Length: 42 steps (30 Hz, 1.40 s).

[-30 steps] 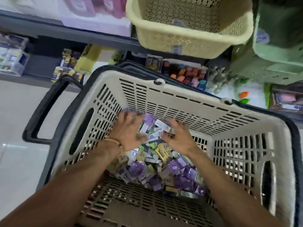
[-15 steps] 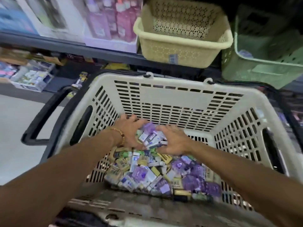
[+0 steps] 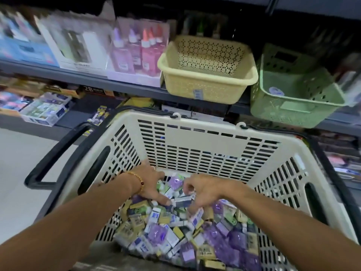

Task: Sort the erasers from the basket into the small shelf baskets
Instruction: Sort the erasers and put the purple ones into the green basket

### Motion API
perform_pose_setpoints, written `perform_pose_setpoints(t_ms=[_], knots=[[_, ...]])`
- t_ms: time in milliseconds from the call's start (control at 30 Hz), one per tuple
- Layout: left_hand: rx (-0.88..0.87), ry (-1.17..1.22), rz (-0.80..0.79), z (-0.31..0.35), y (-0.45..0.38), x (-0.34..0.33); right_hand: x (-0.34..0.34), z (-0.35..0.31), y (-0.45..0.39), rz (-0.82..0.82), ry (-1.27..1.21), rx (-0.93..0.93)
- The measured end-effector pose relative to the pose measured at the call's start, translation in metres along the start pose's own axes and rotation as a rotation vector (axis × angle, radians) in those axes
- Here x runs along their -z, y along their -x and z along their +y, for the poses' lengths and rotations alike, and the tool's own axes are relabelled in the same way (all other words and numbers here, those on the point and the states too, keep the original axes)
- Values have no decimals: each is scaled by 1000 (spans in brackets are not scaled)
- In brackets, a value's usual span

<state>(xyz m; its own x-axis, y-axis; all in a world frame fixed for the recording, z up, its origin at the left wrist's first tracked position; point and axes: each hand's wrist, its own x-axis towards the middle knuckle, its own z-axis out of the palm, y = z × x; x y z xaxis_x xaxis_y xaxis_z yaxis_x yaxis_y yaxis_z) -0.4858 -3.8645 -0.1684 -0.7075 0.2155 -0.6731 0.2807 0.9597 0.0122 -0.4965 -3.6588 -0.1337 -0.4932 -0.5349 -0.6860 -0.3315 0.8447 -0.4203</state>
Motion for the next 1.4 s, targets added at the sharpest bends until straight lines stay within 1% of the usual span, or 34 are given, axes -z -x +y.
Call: perform_pose_setpoints(t_ms=[33, 67, 100, 167, 200, 333, 433, 500, 633, 700, 767, 833, 900, 933, 1033, 1133, 1167, 1200, 1267, 1333, 1400], knots=[[-5, 7, -13, 0, -1, -3, -1, -5, -11, 118, 24, 41], [-17, 17, -28, -1, -2, -4, -5, -9, -22, 194, 66, 74], [-29, 36, -42, -2, -3, -5, -11, -11, -32, 213, 126, 100], [-40, 84, -56, -5, -3, -6, -24, -8, -47, 204, 264, 154], [-46, 112, -63, -7, -2, -6, -29, -4, -51, 207, 295, 171], [-63, 226, -83, -15, 3, -7, -43, 7, -56, 227, 282, 191], [-22, 304, -72, -14, 7, -9, -43, 2, -56, 274, 200, 159], [7, 359, -96, -11, 8, -15, -38, -1, -56, 277, 161, 144], [-14, 374, -137, -7, 21, -19, -28, -10, -51, 165, 125, 121], [-37, 396, -154, -4, 31, -17, -21, -11, -40, 134, 104, 99], [-71, 457, -172, 4, 43, -17, -14, -6, -21, 120, 45, 54], [-101, 539, -209, 14, 55, -17, -15, -3, 1, 87, -7, 48], [-121, 633, -254, 20, 67, -16, -22, -6, 21, 54, 26, 72], [-131, 644, -267, 22, 73, -16, -26, -8, 28, 43, 47, 80], [-173, 531, -275, 23, 83, -16, -33, -11, 46, -14, 54, 43], [-174, 510, -299, 22, 82, -19, -27, -17, 56, -145, 13, -42], [-168, 497, -299, 21, 82, -19, -21, -20, 56, -159, -22, -53], [-157, 490, -292, 20, 82, -19, -13, -23, 52, -127, -34, -46], [-130, 520, -263, 15, 77, -16, 2, -27, 37, 40, 5, -23], [-107, 567, -205, 11, 70, -14, 7, -28, 13, 185, 104, -19], [-51, 555, -59, 5, 58, -15, 0, -26, -13, 206, 188, -22]])
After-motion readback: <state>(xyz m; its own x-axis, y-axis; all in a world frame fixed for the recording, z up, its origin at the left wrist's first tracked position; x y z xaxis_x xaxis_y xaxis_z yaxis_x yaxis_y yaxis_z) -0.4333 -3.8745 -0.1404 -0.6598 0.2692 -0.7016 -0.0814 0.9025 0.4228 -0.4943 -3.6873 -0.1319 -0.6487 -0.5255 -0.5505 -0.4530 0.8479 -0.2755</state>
